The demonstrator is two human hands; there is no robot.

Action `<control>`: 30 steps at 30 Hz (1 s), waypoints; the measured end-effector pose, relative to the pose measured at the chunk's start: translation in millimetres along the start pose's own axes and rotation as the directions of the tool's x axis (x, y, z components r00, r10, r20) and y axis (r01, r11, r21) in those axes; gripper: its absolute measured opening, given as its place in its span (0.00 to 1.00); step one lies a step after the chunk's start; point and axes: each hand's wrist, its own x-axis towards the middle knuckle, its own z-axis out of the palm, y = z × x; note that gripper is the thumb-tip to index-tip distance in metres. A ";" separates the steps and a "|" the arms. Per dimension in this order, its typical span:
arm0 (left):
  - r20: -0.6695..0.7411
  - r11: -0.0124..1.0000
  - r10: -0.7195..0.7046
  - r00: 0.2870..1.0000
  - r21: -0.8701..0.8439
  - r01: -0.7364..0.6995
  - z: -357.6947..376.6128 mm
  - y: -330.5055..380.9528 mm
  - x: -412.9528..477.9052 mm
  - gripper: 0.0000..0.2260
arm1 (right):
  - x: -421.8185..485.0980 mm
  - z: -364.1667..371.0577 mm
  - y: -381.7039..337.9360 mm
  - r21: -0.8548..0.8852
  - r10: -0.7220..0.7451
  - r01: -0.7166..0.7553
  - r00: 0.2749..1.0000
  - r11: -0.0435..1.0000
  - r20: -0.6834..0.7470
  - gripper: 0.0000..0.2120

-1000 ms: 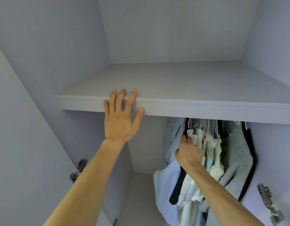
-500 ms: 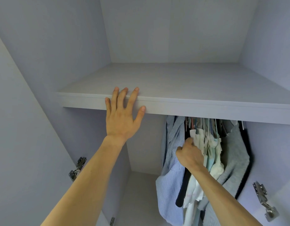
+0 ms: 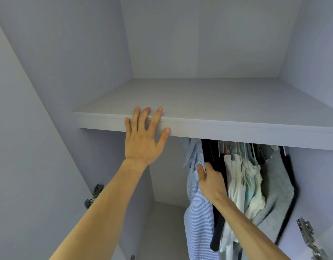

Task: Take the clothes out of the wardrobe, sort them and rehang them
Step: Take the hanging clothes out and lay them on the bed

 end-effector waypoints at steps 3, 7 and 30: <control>0.012 1.000 -0.003 1.000 -0.009 0.003 -3.3 0.8 -1.8 0.28 | -21.4 16.4 4.5 -0.035 -0.013 0.016 0.997 0.999 0.070 0.15; 0.005 0.995 -0.019 1.000 -0.098 0.020 -10.6 7.8 -12.3 0.29 | -59.2 31.4 3.6 -0.006 -0.063 0.065 0.989 0.998 0.133 0.14; 0.471 0.275 -0.830 0.298 -0.120 0.954 -145.9 -3.6 -418.7 0.06 | -251.6 134.3 -42.0 0.399 -0.616 0.469 0.611 0.788 0.498 0.13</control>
